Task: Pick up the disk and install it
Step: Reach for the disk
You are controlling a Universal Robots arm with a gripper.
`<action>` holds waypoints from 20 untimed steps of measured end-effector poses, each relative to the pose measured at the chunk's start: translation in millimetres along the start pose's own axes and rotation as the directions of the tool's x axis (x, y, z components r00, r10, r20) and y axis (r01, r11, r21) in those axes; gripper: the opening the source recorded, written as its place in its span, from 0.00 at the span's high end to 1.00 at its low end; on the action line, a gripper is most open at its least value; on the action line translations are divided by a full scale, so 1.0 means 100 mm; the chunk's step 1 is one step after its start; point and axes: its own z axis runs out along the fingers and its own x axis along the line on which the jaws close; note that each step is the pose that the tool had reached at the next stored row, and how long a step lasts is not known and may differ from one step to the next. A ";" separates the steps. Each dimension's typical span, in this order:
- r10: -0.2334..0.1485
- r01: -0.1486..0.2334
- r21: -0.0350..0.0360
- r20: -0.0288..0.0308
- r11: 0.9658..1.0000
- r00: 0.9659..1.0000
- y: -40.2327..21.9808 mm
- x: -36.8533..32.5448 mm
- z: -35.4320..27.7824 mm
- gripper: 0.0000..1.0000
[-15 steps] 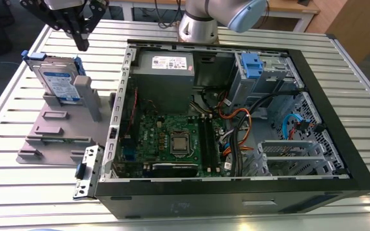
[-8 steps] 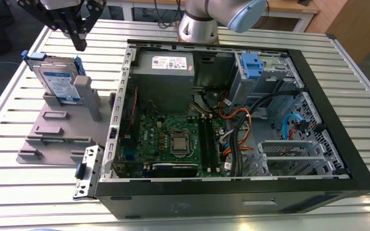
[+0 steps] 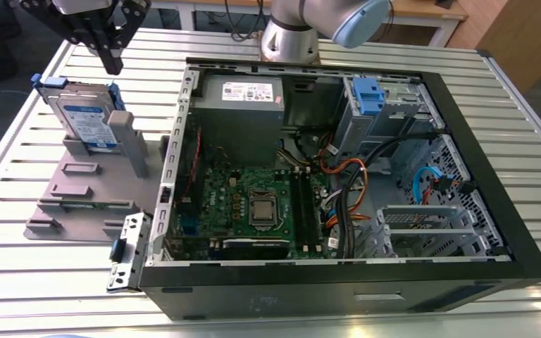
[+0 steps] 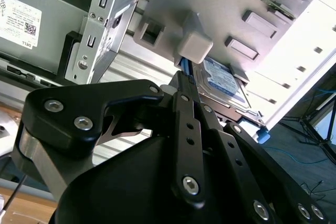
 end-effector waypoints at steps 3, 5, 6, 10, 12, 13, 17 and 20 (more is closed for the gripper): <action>0.000 0.000 0.000 0.000 1.000 1.000 -0.001 0.018 0.001 0.89; 0.000 0.000 0.000 0.000 1.000 1.000 -0.002 0.029 0.001 0.89; 0.000 0.000 0.000 0.000 1.000 1.000 -0.003 0.035 0.001 0.89; 0.000 0.000 0.000 0.000 1.000 1.000 -0.004 0.056 0.001 0.89; 0.000 0.000 0.000 0.000 1.000 1.000 -0.005 0.065 0.001 0.89; 0.000 0.000 0.000 0.000 1.000 1.000 -0.005 0.069 0.001 0.89; 0.000 0.000 0.000 0.000 1.000 1.000 -0.007 0.088 0.002 0.89; 0.000 0.000 0.000 0.000 1.000 1.000 -0.008 0.101 0.002 0.89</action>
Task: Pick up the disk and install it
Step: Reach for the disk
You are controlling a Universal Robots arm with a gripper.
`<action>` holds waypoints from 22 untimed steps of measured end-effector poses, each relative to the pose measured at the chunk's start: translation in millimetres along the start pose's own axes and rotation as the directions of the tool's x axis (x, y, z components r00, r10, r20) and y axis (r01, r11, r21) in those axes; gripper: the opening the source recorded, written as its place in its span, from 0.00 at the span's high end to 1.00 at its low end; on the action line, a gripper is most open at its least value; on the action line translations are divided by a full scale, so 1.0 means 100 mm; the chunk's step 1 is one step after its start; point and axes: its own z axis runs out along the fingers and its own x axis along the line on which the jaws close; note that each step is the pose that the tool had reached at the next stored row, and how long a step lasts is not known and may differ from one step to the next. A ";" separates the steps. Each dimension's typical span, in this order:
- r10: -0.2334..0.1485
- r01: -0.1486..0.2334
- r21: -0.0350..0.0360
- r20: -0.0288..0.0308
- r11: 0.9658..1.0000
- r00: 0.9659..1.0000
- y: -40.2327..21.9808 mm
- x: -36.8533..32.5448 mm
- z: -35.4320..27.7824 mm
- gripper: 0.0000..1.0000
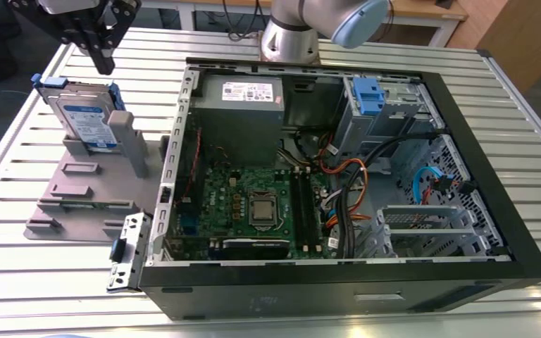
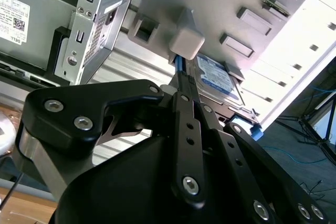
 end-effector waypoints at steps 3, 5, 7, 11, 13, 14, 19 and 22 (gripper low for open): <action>0.000 0.000 0.000 0.000 1.000 1.000 -0.001 0.011 0.000 0.89; 0.000 0.000 0.000 0.000 1.000 1.000 -0.002 0.019 0.000 0.89; 0.000 0.000 0.000 0.000 1.000 1.000 -0.002 0.026 0.000 0.89; 0.000 0.000 0.000 0.000 1.000 1.000 -0.003 0.041 0.001 0.89; 0.000 0.000 0.000 0.000 1.000 1.000 -0.004 0.047 0.000 0.89; 0.000 0.000 0.000 0.000 1.000 1.000 -0.004 0.051 0.001 0.89; 0.000 0.000 0.000 0.000 1.000 1.000 -0.005 0.069 0.001 0.89; 0.000 0.000 0.000 0.000 1.000 1.000 -0.006 0.078 0.001 0.89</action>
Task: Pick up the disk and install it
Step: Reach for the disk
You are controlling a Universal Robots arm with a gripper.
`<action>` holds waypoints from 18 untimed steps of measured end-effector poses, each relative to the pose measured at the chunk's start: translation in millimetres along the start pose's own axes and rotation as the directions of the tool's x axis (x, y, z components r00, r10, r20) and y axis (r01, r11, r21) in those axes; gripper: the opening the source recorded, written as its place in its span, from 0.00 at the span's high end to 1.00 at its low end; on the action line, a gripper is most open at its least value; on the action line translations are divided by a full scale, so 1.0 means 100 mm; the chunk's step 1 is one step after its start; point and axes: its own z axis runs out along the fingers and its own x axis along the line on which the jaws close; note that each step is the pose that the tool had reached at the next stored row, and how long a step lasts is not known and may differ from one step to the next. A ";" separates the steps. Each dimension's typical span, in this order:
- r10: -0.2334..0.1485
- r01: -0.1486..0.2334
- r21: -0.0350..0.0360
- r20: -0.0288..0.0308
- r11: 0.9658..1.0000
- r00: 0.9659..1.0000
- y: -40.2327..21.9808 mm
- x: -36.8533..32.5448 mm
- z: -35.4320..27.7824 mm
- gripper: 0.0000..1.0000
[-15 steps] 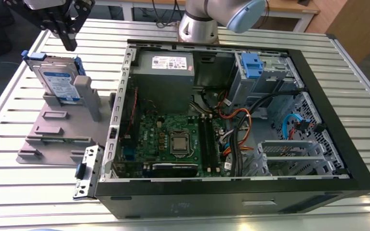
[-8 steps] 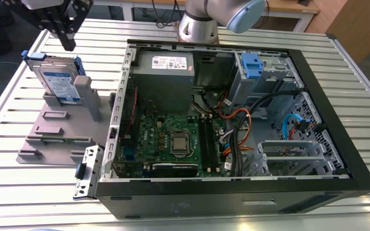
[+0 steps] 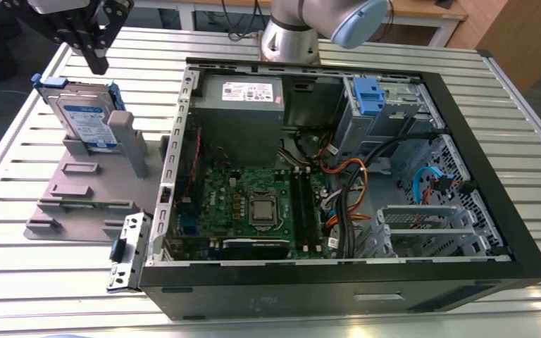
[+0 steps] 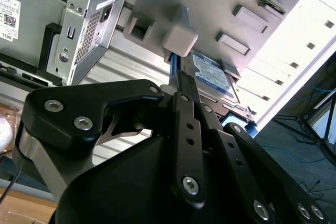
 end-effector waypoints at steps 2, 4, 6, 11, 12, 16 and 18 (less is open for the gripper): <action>0.000 0.000 0.000 0.000 1.000 1.000 0.000 0.006 0.000 0.89; 0.000 0.000 0.000 0.000 1.000 1.000 -0.001 0.012 0.000 0.89; 0.000 0.000 0.000 0.000 1.000 1.000 -0.001 0.018 0.000 0.89; 0.000 0.000 0.000 0.000 1.000 1.000 -0.002 0.031 0.001 0.89; 0.000 0.000 0.000 0.000 1.000 1.000 -0.003 0.033 0.001 0.89; 0.000 0.000 0.000 0.000 1.000 1.000 -0.003 0.042 0.001 0.89; 0.000 0.000 0.000 0.000 1.000 1.000 -0.004 0.046 0.002 0.89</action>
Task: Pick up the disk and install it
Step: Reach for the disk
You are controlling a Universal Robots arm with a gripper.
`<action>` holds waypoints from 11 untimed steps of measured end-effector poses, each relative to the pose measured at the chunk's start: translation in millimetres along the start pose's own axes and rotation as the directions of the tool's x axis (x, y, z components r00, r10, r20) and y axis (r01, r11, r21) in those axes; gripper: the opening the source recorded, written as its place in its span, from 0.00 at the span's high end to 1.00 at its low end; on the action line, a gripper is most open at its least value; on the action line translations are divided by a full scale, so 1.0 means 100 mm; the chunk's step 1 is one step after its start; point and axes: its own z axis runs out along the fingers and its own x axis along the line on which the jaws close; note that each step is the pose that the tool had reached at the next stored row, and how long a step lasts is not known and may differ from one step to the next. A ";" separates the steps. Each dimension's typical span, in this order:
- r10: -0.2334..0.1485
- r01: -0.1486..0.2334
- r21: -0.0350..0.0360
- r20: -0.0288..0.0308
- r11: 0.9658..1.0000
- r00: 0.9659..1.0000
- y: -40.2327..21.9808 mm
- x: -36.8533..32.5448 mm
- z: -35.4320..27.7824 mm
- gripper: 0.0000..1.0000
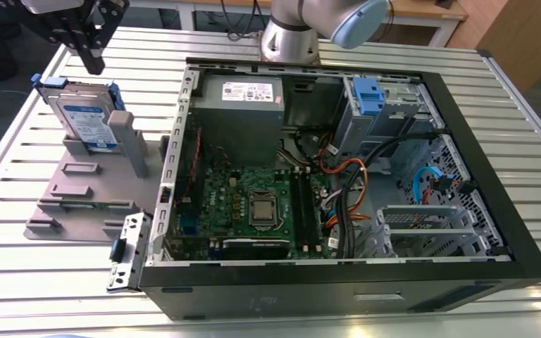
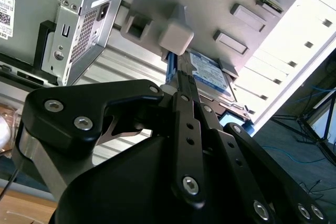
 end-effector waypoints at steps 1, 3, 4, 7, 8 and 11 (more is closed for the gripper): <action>0.000 0.000 0.000 0.000 1.000 1.000 0.000 0.003 0.000 0.89; 0.000 0.000 0.000 0.000 1.000 1.000 0.000 0.007 0.000 0.89; 0.000 0.000 0.000 0.000 1.000 1.000 -0.001 0.009 0.000 0.89; 0.000 0.000 0.000 0.000 1.000 1.000 -0.002 0.022 0.001 0.89; 0.000 0.000 0.000 0.000 1.000 1.000 -0.002 0.029 0.001 0.89; 0.000 0.000 0.000 0.000 1.000 1.000 -0.003 0.033 0.002 0.89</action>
